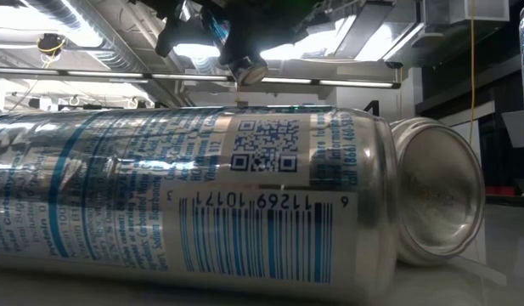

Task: Place canned beverage on shelf
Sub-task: Put the blue soda can on the shelf aligned with the other blue soda can

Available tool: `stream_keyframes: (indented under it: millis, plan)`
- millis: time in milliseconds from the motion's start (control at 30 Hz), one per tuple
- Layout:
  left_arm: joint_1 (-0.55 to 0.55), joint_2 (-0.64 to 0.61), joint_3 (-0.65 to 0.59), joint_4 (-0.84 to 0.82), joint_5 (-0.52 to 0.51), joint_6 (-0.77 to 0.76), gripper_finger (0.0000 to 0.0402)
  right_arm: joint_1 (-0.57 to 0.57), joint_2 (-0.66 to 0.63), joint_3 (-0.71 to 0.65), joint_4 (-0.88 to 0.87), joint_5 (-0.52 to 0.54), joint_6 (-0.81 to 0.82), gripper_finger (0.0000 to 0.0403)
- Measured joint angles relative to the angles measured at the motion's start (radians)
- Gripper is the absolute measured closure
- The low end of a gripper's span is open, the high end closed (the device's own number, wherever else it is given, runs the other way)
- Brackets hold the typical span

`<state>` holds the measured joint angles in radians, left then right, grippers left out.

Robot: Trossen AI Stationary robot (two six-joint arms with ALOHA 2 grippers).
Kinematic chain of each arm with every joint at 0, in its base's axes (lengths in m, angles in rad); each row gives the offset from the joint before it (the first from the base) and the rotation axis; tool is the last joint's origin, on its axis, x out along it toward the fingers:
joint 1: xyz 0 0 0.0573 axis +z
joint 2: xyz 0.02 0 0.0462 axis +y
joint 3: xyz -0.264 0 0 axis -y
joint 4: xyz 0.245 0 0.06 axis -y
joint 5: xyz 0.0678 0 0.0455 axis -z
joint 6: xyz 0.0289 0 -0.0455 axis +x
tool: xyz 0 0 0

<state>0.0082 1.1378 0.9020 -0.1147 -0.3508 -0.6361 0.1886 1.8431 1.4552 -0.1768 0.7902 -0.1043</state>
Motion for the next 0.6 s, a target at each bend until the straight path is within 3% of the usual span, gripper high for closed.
stream_keyframes:
  millis: [133,400,600]
  plan:
    - [0.0,0.0,0.0,0.001,-0.001,0.011,0.0187,0.002,0.0,0.001,-0.006,0.001,-0.028,0.0007]
    - [0.0,0.0,0.0,-0.003,-0.002,0.021,0.0187,0.002,-0.043,0.002,-0.022,0.004,-0.029,0.0025]
    - [0.005,0.0,-0.001,-0.005,-0.003,0.047,0.0187,0.002,-0.12,0.002,-0.191,0.008,0.008,0.0026]
